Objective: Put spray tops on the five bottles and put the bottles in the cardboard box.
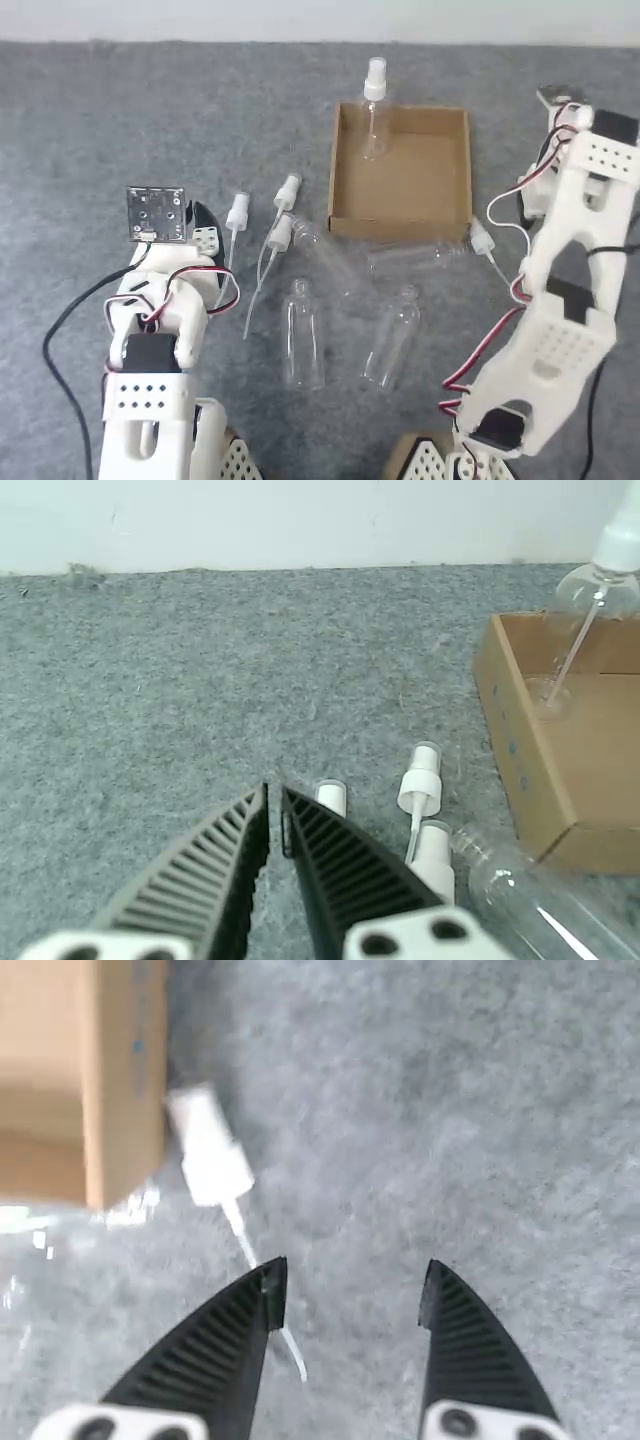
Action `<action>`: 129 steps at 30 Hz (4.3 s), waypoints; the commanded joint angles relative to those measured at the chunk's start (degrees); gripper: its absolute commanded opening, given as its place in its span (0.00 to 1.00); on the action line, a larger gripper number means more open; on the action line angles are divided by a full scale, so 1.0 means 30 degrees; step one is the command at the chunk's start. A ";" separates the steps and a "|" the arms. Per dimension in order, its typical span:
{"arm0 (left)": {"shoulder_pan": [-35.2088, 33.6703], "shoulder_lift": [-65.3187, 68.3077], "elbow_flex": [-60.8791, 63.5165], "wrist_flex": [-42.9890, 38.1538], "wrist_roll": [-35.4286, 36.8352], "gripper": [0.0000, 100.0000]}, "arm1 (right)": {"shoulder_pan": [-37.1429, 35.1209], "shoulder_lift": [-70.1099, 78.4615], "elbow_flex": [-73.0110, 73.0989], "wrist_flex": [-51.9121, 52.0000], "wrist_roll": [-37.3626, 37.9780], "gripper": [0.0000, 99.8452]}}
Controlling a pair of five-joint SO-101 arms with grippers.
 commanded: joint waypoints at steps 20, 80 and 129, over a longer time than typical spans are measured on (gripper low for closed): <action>0.0059 -0.0205 -0.0190 -0.0527 0.0059 0.01 | -0.3678 -1.0476 1.7495 -1.0974 0.2755 0.27; 0.0059 -0.0293 -0.0161 -0.0527 0.0059 0.01 | -0.1099 0.1744 0.4132 -1.0095 0.2051 0.26; -0.3575 0.0762 -0.4762 0.2374 -0.0088 0.01 | -1.1560 -0.5172 -0.5568 0.2007 -0.8938 0.01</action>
